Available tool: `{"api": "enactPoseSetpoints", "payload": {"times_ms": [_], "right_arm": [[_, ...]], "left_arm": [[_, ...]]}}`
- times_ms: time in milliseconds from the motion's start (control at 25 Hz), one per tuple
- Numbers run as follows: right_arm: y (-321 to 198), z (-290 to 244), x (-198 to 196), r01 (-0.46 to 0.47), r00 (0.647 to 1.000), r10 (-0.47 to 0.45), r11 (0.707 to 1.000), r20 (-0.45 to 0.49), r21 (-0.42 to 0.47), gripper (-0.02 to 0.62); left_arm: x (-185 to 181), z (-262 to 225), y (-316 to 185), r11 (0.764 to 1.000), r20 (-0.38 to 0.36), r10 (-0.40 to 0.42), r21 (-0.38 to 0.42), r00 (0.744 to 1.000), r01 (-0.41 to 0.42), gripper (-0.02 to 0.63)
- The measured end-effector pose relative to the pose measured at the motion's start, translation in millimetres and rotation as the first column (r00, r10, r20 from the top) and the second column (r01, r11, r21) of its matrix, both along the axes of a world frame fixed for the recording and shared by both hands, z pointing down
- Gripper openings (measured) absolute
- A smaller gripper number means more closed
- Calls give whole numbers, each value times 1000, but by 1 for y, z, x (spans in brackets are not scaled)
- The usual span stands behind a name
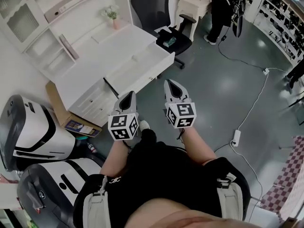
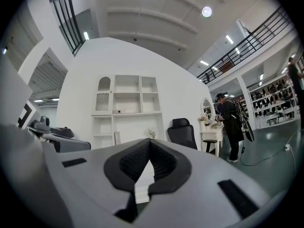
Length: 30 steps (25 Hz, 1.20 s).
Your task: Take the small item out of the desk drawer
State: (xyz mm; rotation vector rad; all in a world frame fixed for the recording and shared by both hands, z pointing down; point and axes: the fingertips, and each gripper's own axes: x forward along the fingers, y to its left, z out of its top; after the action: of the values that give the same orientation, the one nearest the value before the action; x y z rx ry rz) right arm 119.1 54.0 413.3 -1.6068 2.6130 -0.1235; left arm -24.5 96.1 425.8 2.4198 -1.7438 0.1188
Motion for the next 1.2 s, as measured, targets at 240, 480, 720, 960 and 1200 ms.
{"api": "enactPoseSetpoints", "payload": {"times_ms": [240, 480, 720, 960, 1200], "right_arm": [[-72, -4, -16, -10, 1000, 9, 1000, -14, -14, -5], [-142, -17, -46, -9, 999, 9, 1000, -33, -22, -5], [-211, -18, -69, -20, 999, 19, 999, -45, -26, -5], [-269, -12, -91, -28, 998, 25, 999, -56, -40, -5], [-308, -2, -108, -28, 997, 23, 998, -71, -62, -5]], "left_arm": [[-18, -6, -75, 1000, -13, 6, -7, 1000, -6, 15], [-45, -17, -148, 1000, 30, 0, 6, 1000, 0, 15], [-57, -15, -219, 999, 20, 35, -8, 999, -35, 14], [-84, -12, -279, 999, -10, 36, -25, 999, -36, 15], [-105, -2, -321, 998, -33, 35, -57, 999, -37, 14]]}}
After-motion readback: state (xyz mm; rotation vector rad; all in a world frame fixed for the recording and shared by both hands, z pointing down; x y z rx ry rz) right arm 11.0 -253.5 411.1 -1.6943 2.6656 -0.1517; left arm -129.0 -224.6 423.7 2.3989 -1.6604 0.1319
